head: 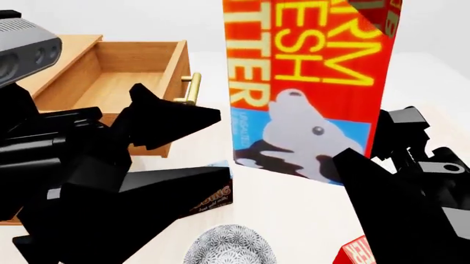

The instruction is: Put the butter at the front in the top drawer of the cabinet and close it.

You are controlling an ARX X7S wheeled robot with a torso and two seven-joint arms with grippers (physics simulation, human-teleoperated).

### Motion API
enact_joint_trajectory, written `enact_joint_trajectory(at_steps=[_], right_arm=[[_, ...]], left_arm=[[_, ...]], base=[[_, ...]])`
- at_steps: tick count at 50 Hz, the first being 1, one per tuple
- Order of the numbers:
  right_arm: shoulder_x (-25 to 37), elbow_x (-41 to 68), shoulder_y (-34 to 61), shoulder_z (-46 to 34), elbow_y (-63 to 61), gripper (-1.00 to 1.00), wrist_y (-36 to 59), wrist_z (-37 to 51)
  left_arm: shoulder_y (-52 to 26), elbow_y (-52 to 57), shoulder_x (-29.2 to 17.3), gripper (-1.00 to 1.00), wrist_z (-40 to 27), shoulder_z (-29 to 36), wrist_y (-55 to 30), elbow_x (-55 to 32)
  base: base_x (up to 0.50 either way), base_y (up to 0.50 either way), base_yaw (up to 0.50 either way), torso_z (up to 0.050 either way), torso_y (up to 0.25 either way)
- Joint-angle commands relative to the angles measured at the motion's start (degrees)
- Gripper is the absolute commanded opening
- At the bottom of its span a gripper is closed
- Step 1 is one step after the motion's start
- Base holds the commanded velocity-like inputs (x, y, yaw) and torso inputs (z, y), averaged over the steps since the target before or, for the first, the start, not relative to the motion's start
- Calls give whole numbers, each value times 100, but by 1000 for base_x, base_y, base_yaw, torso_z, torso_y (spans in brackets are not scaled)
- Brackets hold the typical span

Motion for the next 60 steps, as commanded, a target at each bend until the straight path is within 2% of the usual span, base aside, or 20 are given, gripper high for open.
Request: enact_joint_trajectory(at_steps=[1,24,60], right_arm=[[29,119,-23,42,-60,-100,-100,-46],[106,130,-128,-45,-95,-100,-218,-44],[180,8,-255,-206,-124,-100,-373,-153]], left_arm=[[-104,-83,91,100,63,72,9,138],[-400,-161,278,100,78,295,15,151],[-683,-411,723,100,329,704,-43,712]], base=[[0,0,0,0,0],[0,0,0,0,0],[0,0,0,0,1]])
